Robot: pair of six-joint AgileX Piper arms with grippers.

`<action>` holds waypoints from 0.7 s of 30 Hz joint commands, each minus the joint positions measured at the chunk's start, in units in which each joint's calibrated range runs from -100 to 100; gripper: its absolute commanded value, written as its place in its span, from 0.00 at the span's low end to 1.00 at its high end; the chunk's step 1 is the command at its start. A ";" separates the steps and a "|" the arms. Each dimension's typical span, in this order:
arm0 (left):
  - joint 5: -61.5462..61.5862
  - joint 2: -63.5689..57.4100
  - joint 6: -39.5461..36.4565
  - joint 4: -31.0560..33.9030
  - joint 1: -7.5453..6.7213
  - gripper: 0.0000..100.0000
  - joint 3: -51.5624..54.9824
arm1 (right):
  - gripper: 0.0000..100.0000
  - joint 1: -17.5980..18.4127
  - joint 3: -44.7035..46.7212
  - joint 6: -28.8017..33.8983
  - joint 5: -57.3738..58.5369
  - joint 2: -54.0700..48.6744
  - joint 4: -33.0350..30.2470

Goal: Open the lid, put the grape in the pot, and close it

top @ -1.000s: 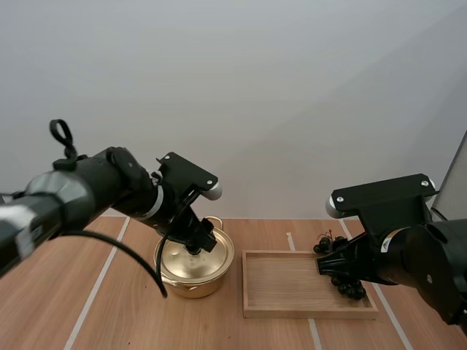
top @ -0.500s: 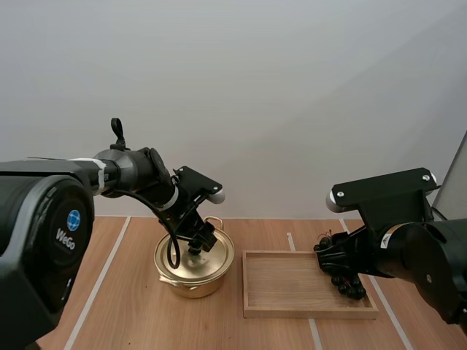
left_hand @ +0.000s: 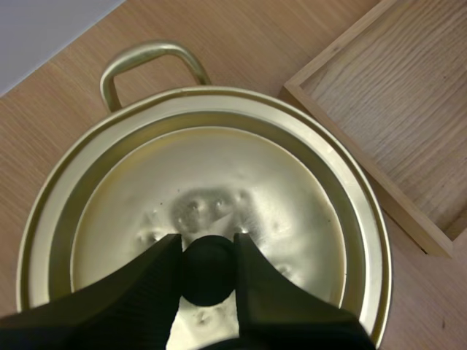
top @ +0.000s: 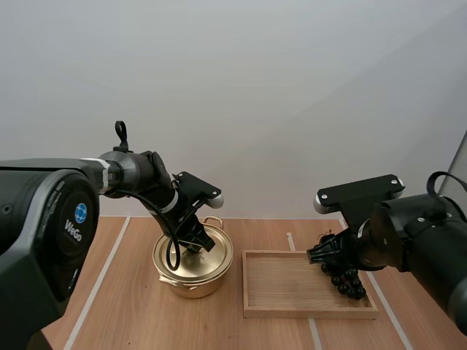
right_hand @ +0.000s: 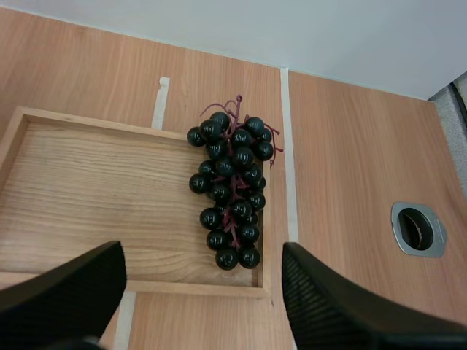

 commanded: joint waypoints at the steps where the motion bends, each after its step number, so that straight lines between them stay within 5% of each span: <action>1: 1.91 -0.19 -0.22 -0.06 -0.20 0.00 -0.52 | 1.00 -0.26 -0.32 0.00 -4.20 3.08 -1.30; 11: 9.36 -11.70 -1.64 -0.18 -0.20 0.00 -5.57 | 1.00 -6.76 -0.32 -1.70 -19.53 15.56 -1.32; 21: 21.41 -29.81 -2.76 -0.96 -0.20 0.00 -16.76 | 1.00 -7.00 -0.32 -2.97 -34.84 27.09 -0.94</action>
